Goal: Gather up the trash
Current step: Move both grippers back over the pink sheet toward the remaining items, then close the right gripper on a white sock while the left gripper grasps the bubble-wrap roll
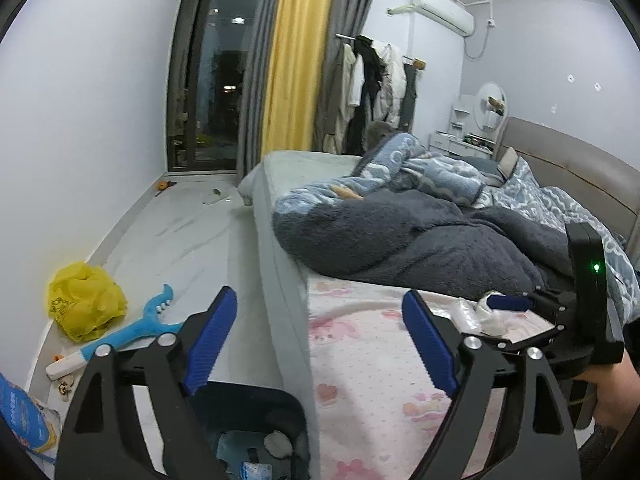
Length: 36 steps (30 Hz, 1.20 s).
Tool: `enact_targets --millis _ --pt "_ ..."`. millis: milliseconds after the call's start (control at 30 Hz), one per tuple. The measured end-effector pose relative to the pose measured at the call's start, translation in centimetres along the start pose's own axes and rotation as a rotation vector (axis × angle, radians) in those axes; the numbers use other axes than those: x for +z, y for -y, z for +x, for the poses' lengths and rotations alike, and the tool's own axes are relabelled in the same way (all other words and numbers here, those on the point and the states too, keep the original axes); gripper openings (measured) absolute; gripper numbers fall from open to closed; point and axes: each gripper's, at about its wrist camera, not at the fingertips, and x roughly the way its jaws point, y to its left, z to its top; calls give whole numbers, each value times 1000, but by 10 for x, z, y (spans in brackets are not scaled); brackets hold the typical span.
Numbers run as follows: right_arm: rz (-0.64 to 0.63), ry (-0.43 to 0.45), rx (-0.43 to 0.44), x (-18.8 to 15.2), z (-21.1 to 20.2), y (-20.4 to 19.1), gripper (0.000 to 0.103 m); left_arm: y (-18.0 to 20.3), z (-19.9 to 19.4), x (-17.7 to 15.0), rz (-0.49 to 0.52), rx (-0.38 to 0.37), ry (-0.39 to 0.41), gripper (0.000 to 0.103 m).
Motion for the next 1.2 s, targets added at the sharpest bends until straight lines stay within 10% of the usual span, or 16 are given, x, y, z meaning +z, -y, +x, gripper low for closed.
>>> enact_targets --millis 767,1200 --pt "-228 -112 -199 -37 19 78 89 50 95 -30 11 -153 -205 96" --pt "-262 -148 -218 -47 31 98 49 70 129 -32 59 -149 -218 98"
